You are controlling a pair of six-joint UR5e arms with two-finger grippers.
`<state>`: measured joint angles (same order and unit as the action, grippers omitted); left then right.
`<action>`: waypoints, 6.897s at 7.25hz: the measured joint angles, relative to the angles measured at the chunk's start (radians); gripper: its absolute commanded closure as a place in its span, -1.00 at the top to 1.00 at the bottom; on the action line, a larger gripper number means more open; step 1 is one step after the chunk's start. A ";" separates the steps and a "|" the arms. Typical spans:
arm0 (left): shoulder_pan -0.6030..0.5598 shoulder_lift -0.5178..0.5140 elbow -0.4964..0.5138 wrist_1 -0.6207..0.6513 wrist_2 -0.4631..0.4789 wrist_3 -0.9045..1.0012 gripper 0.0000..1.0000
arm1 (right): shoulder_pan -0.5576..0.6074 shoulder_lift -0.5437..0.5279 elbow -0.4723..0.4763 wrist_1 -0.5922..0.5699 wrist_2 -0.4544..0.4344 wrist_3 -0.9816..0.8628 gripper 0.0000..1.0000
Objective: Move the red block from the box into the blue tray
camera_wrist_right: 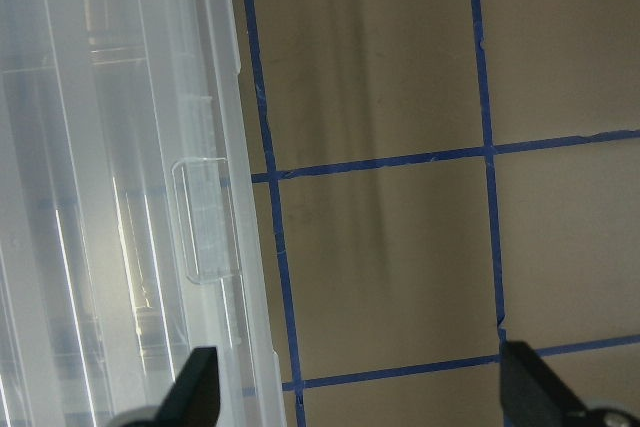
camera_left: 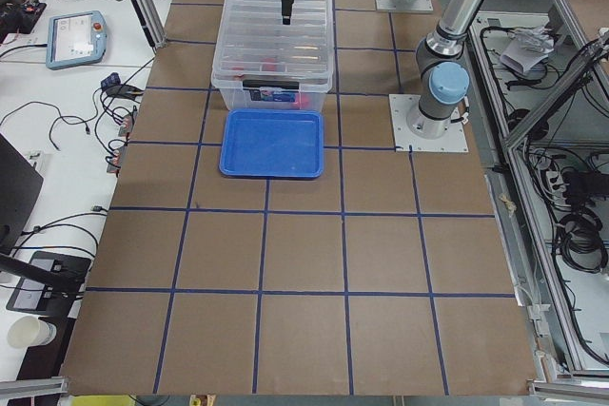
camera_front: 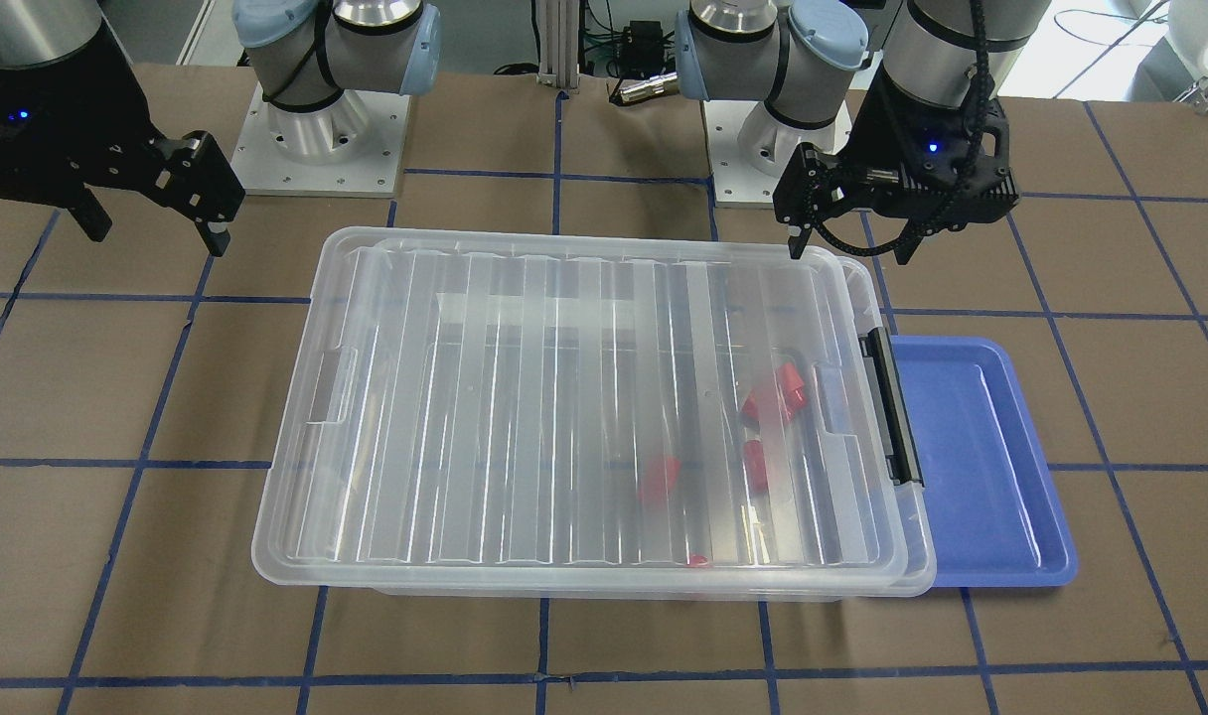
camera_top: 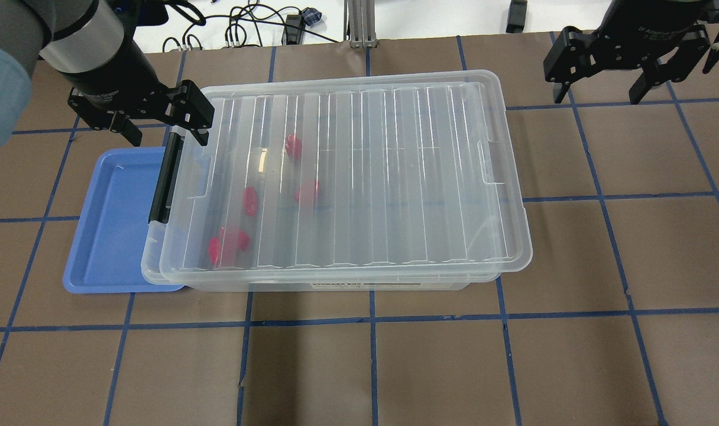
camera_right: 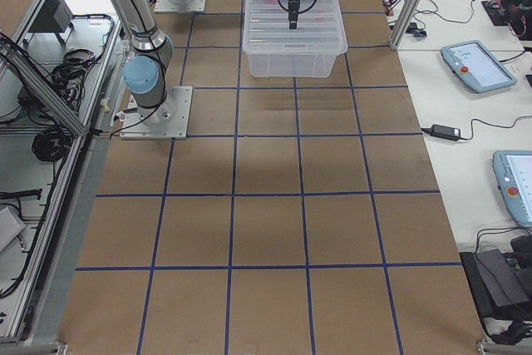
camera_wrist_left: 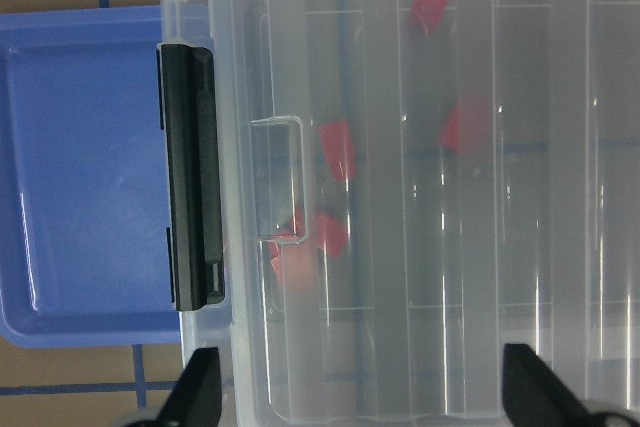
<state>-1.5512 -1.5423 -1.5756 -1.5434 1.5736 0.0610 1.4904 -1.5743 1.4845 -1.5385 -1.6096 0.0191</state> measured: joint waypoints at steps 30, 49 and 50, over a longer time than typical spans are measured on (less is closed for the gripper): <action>0.061 0.017 0.021 -0.003 -0.010 0.095 1.00 | -0.041 0.083 0.372 -0.456 -0.105 -0.208 1.00; 0.026 -0.037 -0.089 0.097 -0.011 -0.012 1.00 | -0.237 0.071 0.354 -0.455 -0.088 -0.414 1.00; 0.026 -0.045 -0.105 0.117 -0.014 -0.015 1.00 | -0.231 0.060 0.335 -0.443 -0.035 -0.403 1.00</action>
<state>-1.5250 -1.5872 -1.6810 -1.4265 1.5600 0.0464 1.2590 -1.5140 1.8198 -1.9814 -1.6442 -0.3836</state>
